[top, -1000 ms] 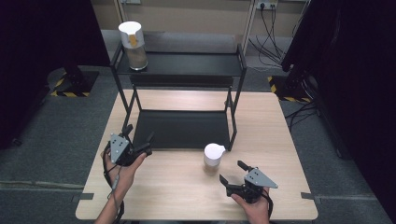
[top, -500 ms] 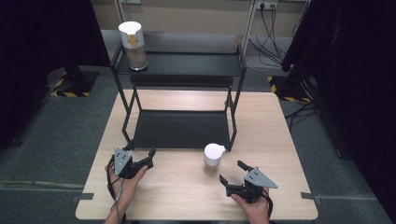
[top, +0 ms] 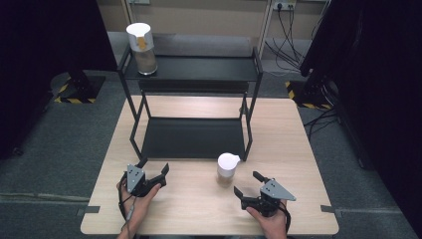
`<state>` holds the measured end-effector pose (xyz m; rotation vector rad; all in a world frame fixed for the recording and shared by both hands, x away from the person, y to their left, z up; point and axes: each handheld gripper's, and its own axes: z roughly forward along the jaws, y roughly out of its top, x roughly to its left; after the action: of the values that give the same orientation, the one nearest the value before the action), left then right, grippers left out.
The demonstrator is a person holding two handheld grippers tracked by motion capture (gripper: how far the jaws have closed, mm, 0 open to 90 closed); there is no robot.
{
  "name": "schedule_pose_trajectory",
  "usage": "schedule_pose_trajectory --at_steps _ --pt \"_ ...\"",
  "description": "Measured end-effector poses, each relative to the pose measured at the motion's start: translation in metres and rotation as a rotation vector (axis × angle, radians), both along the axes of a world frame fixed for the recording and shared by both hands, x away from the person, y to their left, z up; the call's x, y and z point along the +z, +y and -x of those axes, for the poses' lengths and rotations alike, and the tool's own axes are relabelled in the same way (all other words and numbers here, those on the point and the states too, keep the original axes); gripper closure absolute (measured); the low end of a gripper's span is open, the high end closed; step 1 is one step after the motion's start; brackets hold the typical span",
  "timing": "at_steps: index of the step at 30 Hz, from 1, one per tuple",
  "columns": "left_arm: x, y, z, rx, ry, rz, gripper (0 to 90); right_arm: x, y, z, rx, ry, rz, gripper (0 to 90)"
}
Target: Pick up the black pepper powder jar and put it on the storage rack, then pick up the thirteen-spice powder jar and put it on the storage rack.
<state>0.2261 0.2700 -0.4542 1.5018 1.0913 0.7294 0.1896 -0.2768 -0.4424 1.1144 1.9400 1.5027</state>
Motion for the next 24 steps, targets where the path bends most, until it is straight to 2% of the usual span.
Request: schedule_pose_trajectory --at_steps 9,12,18,24 --pt "-0.001 0.003 0.0 -0.002 0.004 0.02 12.5 0.0 0.0 -0.001 -0.003 0.004 -0.004 7.2" --pt "0.0 0.002 0.0 -0.006 0.005 0.013 12.5 -0.001 0.0 -0.001 0.0 -0.003 -0.007 7.1" --pt "0.0 0.003 0.0 -0.01 0.004 0.013 12.5 -0.005 -0.004 -0.003 0.006 0.001 -0.056 6.3" --pt "0.0 0.003 -0.001 -0.013 0.006 0.015 12.5 -0.002 0.007 -0.012 0.029 -0.005 -0.054 6.3"
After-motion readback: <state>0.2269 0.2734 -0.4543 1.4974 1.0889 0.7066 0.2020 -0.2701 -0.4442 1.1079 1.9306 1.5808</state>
